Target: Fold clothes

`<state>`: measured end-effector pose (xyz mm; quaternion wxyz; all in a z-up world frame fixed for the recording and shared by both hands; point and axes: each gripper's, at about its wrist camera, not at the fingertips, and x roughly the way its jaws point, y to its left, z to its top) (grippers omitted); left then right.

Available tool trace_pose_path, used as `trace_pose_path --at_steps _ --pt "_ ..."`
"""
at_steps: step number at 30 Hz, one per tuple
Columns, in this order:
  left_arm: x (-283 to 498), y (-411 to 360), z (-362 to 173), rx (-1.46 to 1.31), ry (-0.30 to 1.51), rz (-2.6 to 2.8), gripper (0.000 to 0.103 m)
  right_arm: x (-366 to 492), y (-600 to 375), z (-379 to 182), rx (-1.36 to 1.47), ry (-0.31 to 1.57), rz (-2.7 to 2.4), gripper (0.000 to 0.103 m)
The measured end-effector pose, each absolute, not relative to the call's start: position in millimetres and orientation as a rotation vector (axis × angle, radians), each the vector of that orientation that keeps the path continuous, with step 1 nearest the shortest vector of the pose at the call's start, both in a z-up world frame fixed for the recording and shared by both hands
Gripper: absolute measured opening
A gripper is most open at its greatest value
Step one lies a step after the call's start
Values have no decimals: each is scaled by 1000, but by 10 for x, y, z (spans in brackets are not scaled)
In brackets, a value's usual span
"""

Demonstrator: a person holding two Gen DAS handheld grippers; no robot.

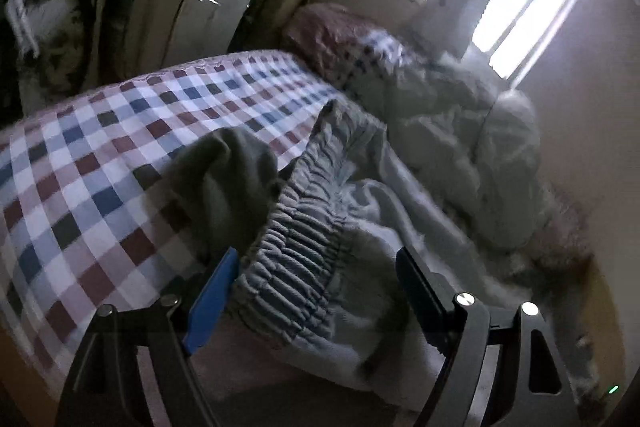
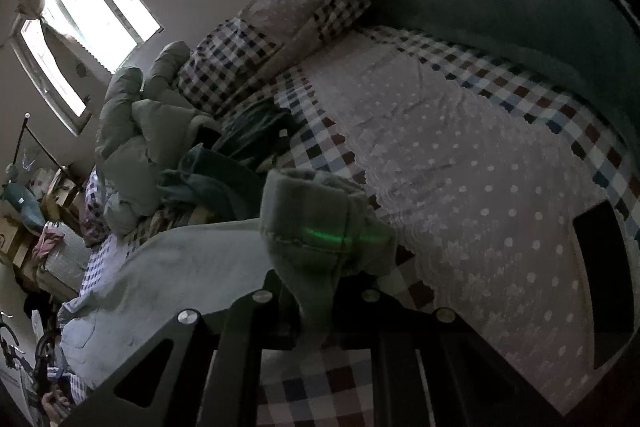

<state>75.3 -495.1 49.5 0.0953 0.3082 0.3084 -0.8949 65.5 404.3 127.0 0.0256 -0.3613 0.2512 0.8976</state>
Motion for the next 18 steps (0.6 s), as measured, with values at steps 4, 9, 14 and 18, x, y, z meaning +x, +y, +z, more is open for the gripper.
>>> trace_pose_path --at_steps 4,9,14,18 --pt "756 -4987 512 925 888 -2635 30 614 4038 1324 -1106 757 2773 12" --pt "906 -4970 671 857 883 -2716 8 563 4033 1392 -1093 732 2770 11" --pt "1068 -4878 851 813 931 -2787 5 576 4110 1624 -1040 729 2790 11" --pt "1297 -4694 1020 752 985 -2871 5 629 4258 1906 -970 738 2808 10"
